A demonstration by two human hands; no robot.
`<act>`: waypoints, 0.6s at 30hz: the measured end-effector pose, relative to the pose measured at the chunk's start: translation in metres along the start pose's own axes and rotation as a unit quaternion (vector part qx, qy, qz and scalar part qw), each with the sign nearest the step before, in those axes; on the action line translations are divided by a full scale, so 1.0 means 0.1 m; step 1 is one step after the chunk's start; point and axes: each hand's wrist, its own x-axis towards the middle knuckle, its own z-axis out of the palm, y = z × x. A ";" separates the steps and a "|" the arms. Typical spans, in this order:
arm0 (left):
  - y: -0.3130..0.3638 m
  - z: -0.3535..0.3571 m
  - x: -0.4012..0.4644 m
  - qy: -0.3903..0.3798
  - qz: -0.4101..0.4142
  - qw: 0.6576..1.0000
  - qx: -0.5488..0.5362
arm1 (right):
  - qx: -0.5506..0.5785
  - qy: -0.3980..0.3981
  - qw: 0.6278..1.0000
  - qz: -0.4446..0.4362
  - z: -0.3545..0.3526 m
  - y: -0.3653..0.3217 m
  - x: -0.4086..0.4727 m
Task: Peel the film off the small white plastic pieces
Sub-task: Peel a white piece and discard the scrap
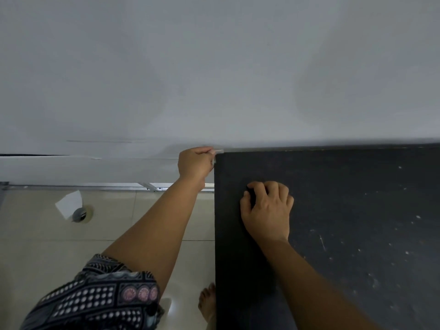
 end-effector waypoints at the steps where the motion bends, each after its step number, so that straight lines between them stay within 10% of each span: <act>1: 0.00 0.00 0.00 -0.001 0.002 1.000 0.005 | -0.001 -0.001 1.000 0.000 0.00 0.00 0.00; 18: -0.06 -0.02 0.03 -0.059 0.179 0.954 0.235 | -0.008 -0.022 1.000 0.006 -0.02 0.00 0.01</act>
